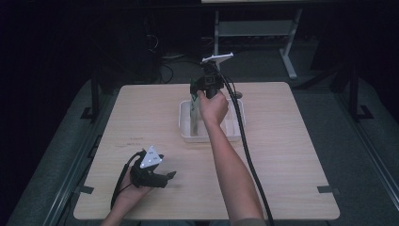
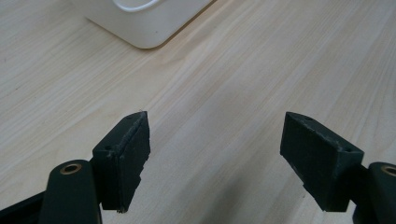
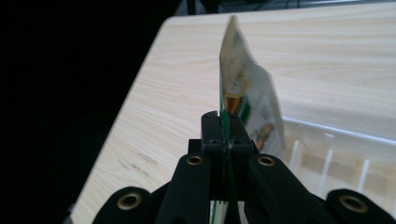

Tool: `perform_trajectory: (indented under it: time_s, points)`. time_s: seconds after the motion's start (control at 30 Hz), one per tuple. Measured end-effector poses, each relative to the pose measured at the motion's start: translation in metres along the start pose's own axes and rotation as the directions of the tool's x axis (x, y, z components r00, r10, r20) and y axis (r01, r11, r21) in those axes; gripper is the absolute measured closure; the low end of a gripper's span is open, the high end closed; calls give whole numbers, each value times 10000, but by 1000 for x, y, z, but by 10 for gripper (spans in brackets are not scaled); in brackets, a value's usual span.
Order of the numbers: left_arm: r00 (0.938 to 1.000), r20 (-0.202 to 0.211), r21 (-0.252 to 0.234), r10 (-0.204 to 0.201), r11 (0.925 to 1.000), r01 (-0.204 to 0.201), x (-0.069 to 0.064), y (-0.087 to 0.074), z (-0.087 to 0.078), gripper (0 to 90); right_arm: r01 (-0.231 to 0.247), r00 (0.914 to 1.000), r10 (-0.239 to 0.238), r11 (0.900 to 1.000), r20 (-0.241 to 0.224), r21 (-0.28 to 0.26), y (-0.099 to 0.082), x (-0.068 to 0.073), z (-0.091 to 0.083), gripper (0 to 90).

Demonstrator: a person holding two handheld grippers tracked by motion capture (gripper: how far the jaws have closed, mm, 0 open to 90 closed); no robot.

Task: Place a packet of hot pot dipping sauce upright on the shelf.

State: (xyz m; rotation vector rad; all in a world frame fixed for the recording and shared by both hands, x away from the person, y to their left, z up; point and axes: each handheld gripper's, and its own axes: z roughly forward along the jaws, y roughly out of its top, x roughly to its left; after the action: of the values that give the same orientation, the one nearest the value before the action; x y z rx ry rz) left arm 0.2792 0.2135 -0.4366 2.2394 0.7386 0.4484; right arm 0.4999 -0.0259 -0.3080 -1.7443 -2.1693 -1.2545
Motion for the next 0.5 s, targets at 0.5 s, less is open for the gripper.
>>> perform_trajectory:
  time_s: [0.5]
  points:
    - [10000, -59, 32, -37, 10000, 37, 1, -1, 0, 238, 110, 9991, -133, 9982, 392, 598, -9, -12, 13, 892]
